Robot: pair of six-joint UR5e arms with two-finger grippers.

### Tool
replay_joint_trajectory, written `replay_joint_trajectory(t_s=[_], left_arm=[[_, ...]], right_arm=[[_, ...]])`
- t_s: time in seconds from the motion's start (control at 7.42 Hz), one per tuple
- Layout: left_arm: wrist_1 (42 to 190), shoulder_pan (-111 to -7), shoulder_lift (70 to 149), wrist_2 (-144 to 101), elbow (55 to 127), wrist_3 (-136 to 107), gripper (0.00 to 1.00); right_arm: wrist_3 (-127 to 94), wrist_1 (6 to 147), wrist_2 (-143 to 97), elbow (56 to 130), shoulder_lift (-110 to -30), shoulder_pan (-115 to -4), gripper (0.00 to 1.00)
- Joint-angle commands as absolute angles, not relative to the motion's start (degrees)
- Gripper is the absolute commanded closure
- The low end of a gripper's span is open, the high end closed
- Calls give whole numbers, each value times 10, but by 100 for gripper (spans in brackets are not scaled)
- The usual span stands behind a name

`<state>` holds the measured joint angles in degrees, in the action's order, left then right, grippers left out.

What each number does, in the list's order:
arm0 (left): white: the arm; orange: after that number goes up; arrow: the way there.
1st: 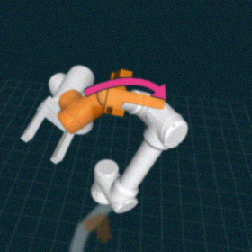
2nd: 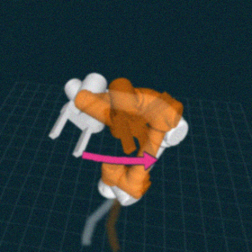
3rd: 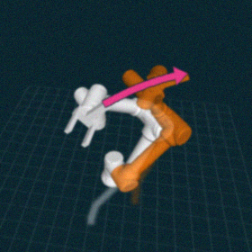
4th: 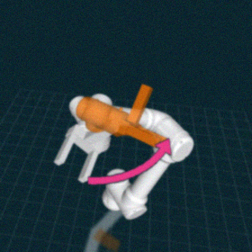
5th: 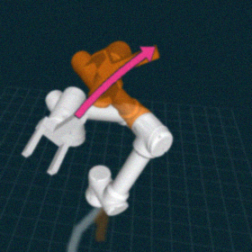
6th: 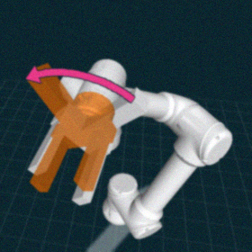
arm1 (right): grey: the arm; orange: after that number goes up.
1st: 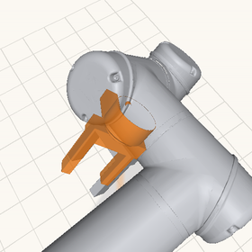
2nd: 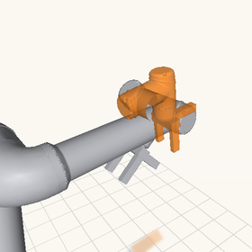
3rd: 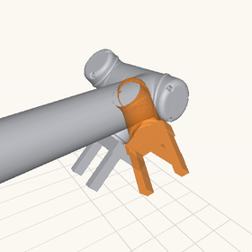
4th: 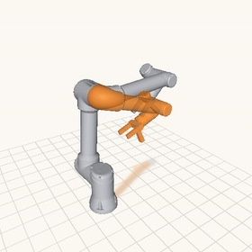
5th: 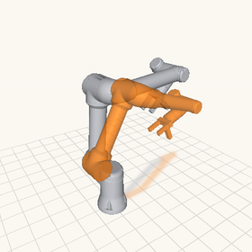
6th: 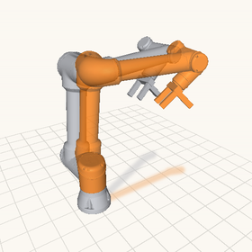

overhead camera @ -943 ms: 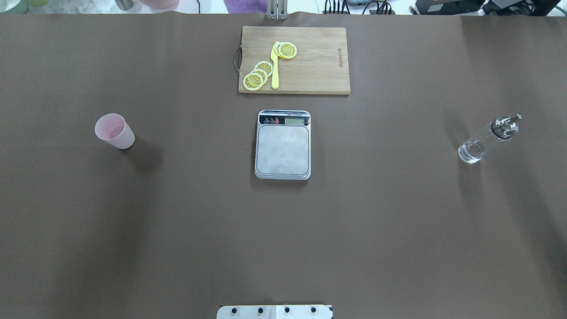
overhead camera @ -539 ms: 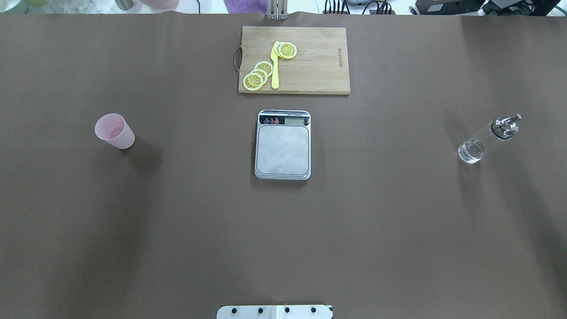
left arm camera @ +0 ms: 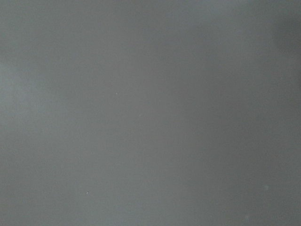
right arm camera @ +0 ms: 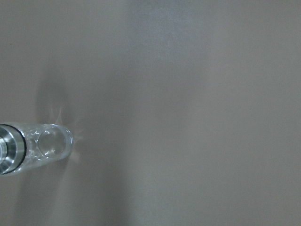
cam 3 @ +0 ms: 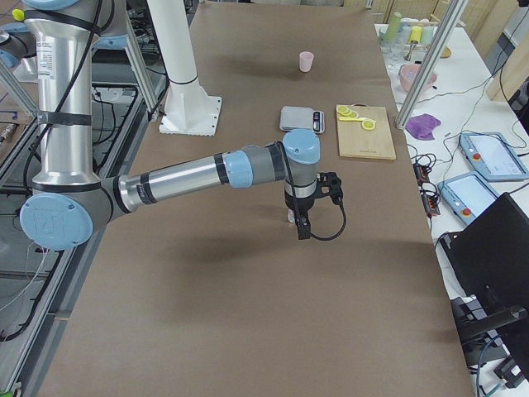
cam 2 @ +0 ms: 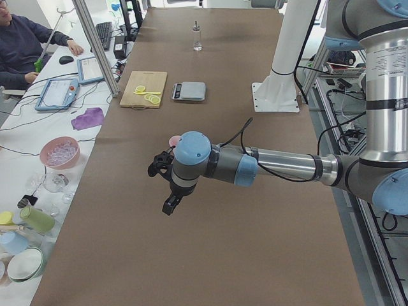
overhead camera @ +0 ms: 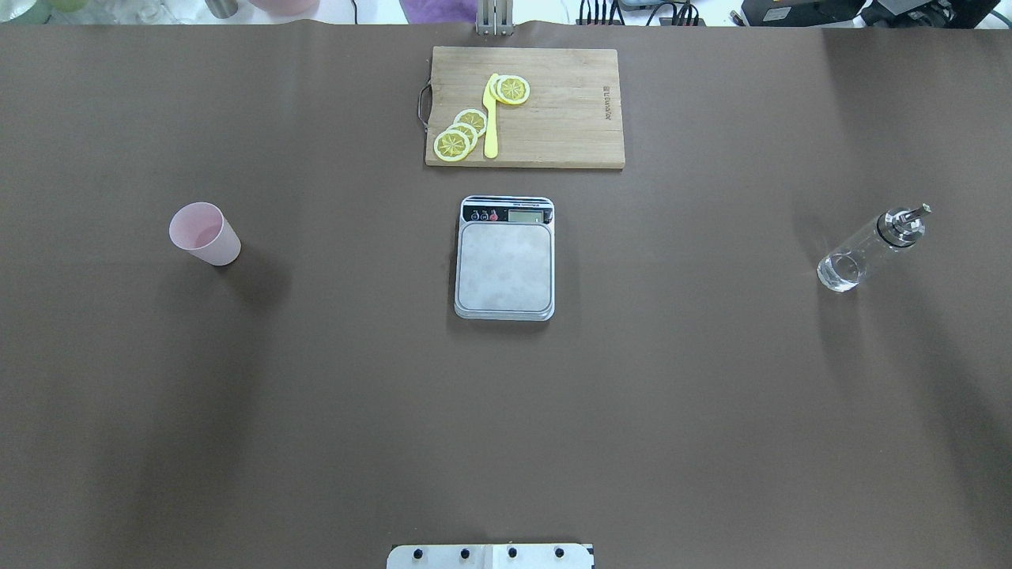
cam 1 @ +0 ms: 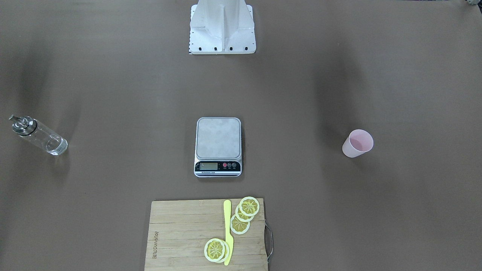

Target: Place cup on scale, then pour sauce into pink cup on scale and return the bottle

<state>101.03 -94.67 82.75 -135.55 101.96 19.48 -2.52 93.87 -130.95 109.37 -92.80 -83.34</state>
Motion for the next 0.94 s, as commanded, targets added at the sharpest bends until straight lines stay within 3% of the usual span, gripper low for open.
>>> replay_joint_trajectory(t_s=[0.0, 0.4, 0.81], left_arm=[[1033, -947, 847, -1356, 1003, 166, 2], [1036, -941, 858, -1356, 1007, 153, 2], [1074, -903, 860, -1386, 1012, -21, 2]], right_arm=[[-20, 936, -1307, 1099, -930, -833, 0], [-27, 920, -1305, 1105, -930, -803, 0], [-69, 877, -1306, 1101, -939, -756, 0]])
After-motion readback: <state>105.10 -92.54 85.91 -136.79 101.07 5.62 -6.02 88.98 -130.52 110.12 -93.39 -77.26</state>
